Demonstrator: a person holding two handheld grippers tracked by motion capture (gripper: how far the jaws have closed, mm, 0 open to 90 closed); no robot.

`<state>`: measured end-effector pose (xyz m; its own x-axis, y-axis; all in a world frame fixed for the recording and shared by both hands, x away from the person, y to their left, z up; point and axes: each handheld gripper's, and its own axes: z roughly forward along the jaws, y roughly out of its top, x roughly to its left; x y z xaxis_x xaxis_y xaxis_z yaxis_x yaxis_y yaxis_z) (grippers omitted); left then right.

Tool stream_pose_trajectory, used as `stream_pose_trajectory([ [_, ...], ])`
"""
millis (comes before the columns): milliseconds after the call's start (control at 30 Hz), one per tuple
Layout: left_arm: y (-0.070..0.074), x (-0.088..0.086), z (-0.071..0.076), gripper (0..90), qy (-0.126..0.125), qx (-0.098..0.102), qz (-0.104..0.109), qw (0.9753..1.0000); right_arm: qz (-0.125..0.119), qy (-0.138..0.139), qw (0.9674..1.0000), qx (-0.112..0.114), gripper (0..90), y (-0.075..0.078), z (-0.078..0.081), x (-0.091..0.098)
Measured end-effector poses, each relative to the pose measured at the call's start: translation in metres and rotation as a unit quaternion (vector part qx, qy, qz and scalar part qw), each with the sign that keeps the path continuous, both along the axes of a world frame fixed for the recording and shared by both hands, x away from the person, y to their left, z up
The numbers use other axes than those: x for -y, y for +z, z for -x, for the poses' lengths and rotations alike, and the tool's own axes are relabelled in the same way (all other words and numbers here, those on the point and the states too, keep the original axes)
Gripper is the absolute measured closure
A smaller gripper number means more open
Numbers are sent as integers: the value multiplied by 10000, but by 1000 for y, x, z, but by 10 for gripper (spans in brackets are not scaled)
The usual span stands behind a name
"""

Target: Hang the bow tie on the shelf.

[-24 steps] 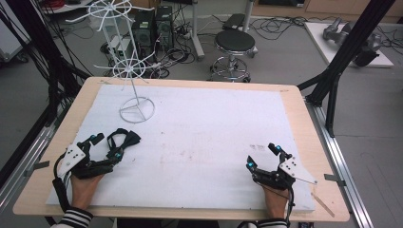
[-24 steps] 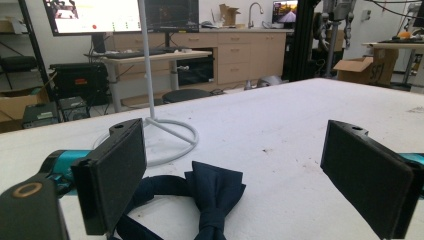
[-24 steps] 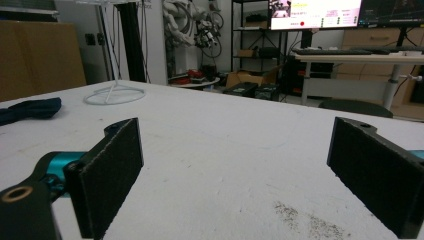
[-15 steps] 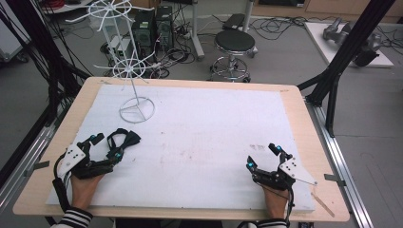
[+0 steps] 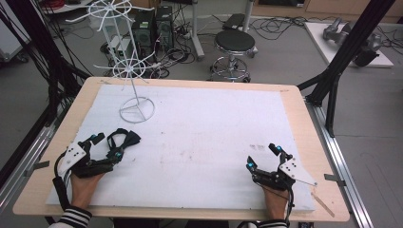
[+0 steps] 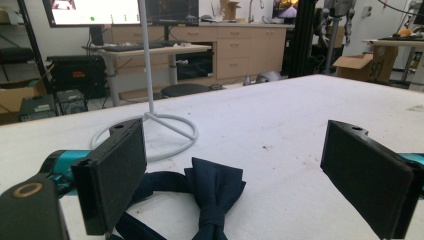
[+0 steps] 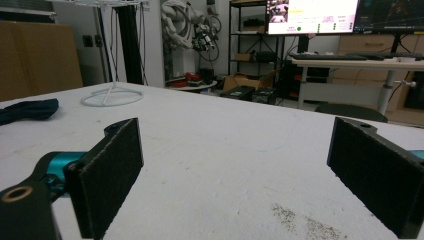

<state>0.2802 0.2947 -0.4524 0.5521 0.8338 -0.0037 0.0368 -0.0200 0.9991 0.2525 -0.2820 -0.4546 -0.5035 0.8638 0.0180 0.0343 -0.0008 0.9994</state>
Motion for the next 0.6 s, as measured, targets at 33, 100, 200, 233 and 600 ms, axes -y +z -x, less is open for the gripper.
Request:
stream_pose_trajectory([
  [33, 0, 0, 0, 115, 12, -20, -37, 10000, -4, -4, 10000, 0, 67, 0, 0, 0],
  [100, 1, 1, -1, 115, 12, -19, -101, 9999, 0, 2, 10000, 6, 67, 0, 0, 0],
  [200, 4, 0, -1, 115, 20, -29, -113, 9999, -1, 4, 10000, 3, 67, 0, 0, 0],
  [233, 6, 0, -2, 115, 21, -33, -134, 9999, -9, 22, 10000, -18, 67, 0, 0, 0],
  [600, 26, -6, -8, 117, 26, -373, -735, 9966, 4, 11, 10000, 14, 67, 0, 0, 0],
])
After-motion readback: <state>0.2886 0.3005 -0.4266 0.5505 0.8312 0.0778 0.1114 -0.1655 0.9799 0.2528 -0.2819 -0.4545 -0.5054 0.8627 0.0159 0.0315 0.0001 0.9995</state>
